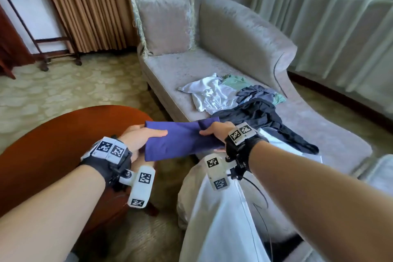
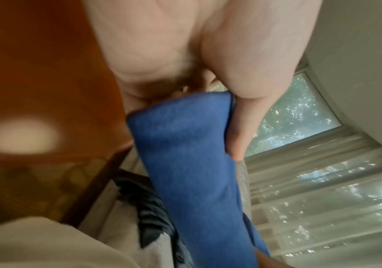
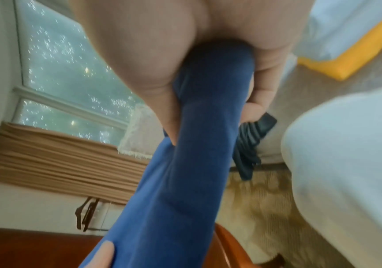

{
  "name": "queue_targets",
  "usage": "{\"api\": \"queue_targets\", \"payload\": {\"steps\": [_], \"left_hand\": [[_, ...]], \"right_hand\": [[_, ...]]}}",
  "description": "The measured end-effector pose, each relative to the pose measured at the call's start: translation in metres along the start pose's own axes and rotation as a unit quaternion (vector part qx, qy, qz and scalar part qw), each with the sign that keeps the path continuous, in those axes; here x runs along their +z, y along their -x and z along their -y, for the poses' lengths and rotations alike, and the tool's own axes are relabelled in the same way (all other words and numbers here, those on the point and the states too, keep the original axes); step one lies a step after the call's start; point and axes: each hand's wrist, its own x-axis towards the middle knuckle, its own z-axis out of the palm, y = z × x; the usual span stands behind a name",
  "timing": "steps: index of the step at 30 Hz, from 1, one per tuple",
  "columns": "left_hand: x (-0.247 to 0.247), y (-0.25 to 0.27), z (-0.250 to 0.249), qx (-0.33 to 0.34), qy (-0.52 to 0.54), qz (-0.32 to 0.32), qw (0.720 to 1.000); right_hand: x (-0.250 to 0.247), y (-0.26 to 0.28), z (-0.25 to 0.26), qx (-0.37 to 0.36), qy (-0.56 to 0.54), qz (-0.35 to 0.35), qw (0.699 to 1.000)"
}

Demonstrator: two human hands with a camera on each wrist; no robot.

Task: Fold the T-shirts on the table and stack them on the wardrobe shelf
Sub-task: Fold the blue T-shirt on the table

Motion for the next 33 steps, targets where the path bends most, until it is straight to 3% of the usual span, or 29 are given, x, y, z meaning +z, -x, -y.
{"api": "queue_targets", "payload": {"steps": [6, 10, 15, 22, 33], "left_hand": [[0.109, -0.015, -0.052, 0.044, 0.111, 0.024, 0.993], [0.185, -0.021, -0.070, 0.049, 0.099, 0.065, 0.992], [0.272, -0.015, -0.069, 0.076, 0.030, 0.108, 0.991], [0.335, -0.030, -0.039, 0.118, -0.091, 0.125, 0.981], [0.342, -0.069, -0.009, 0.101, -0.294, 0.097, 0.945]], "right_hand": [[-0.099, 0.005, -0.021, 0.034, -0.144, -0.153, 0.977], [-0.164, 0.010, -0.050, 0.062, -0.196, -0.226, 0.952], [-0.226, 0.003, -0.109, 0.108, -0.084, -0.337, 0.931], [-0.244, -0.020, -0.185, 0.181, -0.109, -0.332, 0.919], [-0.228, -0.054, -0.214, 0.238, -0.005, -0.280, 0.930]]}}
